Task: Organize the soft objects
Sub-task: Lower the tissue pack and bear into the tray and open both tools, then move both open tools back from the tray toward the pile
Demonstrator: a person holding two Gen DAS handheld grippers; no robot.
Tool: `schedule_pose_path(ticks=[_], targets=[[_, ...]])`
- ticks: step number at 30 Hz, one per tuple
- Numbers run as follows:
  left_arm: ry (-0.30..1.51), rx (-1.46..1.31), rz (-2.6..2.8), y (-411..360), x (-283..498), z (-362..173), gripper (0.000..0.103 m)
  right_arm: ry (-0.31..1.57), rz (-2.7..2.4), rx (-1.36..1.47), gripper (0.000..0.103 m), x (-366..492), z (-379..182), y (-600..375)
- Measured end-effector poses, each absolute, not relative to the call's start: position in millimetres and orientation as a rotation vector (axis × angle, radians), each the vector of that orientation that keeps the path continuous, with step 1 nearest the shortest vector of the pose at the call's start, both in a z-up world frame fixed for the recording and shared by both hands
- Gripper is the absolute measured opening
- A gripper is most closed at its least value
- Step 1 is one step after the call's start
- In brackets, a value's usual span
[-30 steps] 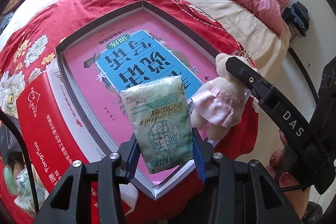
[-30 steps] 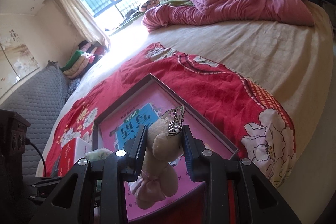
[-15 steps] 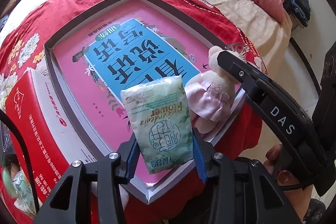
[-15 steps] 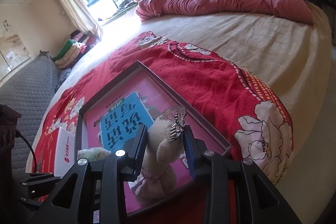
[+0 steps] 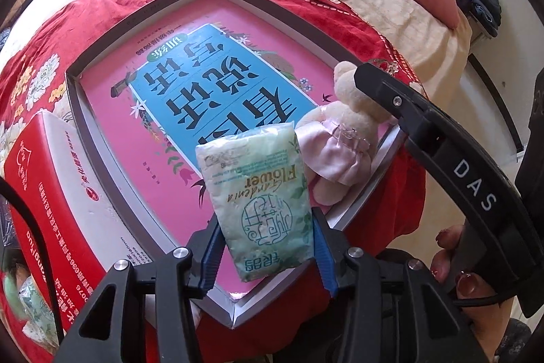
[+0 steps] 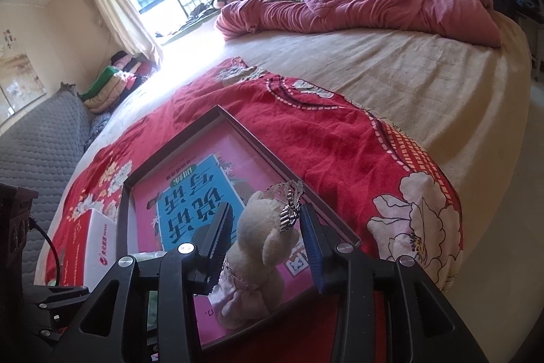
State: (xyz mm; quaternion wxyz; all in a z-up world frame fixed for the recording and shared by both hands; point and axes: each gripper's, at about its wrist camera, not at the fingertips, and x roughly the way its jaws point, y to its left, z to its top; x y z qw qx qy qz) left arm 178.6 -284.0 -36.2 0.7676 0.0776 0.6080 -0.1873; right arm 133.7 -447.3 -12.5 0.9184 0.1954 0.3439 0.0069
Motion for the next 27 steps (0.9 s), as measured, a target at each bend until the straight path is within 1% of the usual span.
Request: schedule_pose_path(ticks=[4,6,10,13,15,17,20,22,24,27], targets=[[1.323,0.185,-0.410,-285.5,176.9,-36.7,0.049,0.693,-0.002,0.399,0.046,131.3,-10.1,-449.6],[1.321,0.185,-0.411,-285.9,176.2,-36.8,0.051,0.678,-0.006,0.405,0.049,129.7,-7.9,-451.9],[1.314,0.187,-0.414,-286.8,174.8,-36.2,0.052,0.649,-0.021,0.406,0.051,126.4,-3.4,-454.6],[1.299,0.174,-0.430,-286.6,171.9,-32.1,0.058,0.635,-0.025,0.404,0.054,124.5,-0.4,-455.7],[1.282,0.168,-0.428,-285.7,169.6,-28.2,0.064,0.628,-0.022,0.403,0.057,123.7,0.7,-455.8],[1.270,0.155,-0.428,-283.0,167.9,-23.9,0.069,0.629,-0.022,0.397,0.057,123.8,1.3,-454.8],[1.254,0.138,-0.425,-277.1,165.1,-18.5,0.070,0.624,-0.025,0.383,0.058,122.9,2.2,-453.8],[1.241,0.126,-0.419,-273.3,162.8,-14.7,0.070,0.620,-0.031,0.377,0.064,123.2,1.7,-453.4],[1.228,0.114,-0.418,-269.3,159.7,-10.8,0.071,0.613,-0.030,0.384,0.073,122.2,1.6,-453.7],[1.201,0.087,-0.429,-263.8,153.6,-4.8,0.076,0.607,-0.035,0.392,0.074,121.5,2.2,-454.6]])
